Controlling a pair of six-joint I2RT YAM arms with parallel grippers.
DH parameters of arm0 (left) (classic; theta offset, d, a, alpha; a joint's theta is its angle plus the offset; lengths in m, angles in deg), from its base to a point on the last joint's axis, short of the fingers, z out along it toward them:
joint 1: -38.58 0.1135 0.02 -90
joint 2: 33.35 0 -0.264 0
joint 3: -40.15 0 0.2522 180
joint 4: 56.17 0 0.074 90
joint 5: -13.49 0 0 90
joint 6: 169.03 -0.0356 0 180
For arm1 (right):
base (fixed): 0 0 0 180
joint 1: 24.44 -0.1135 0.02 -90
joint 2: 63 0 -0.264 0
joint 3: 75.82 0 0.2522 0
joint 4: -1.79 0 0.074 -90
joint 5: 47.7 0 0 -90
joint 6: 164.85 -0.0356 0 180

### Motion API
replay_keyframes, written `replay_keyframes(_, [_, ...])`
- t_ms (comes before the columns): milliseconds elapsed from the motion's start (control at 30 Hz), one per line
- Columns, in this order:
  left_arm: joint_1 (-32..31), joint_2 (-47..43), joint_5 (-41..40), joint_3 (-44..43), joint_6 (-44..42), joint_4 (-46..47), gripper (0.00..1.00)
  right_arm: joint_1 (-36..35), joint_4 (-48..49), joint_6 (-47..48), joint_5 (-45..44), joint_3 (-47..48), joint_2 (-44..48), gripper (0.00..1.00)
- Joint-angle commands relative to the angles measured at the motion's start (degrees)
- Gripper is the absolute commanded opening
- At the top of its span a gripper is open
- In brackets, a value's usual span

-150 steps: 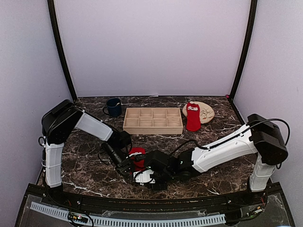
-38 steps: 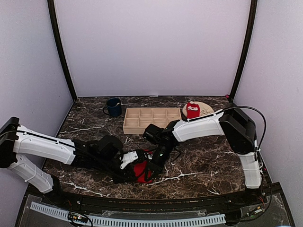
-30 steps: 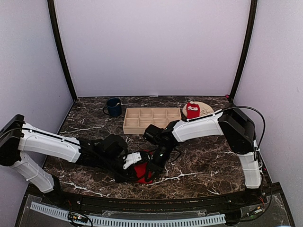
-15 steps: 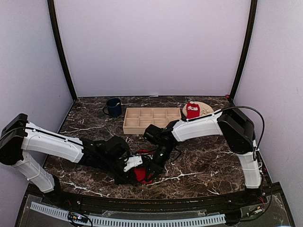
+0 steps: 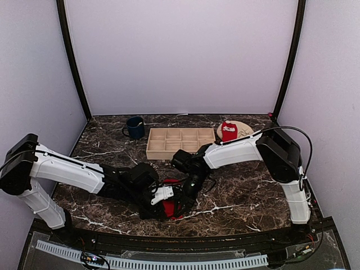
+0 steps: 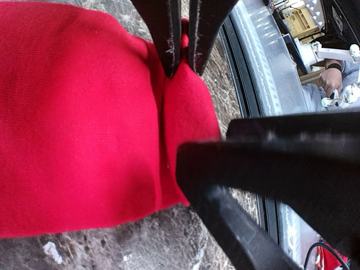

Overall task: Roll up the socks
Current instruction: Roll the sock at the center of the board.

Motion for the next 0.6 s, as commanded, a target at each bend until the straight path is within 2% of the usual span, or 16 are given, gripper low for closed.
replay_keyframes(0, [-0.32,1.78,0.85,-1.89,-1.97,-2.72,0.3,0.23,-0.2,0.71,1.9,1.7,-0.34,0.0])
replay_keyframes(567, [-0.39,6.41,0.2,-5.74,-3.58,-8.11,0.32,0.85,0.24,1.23,2.63,0.12,0.64,0.0])
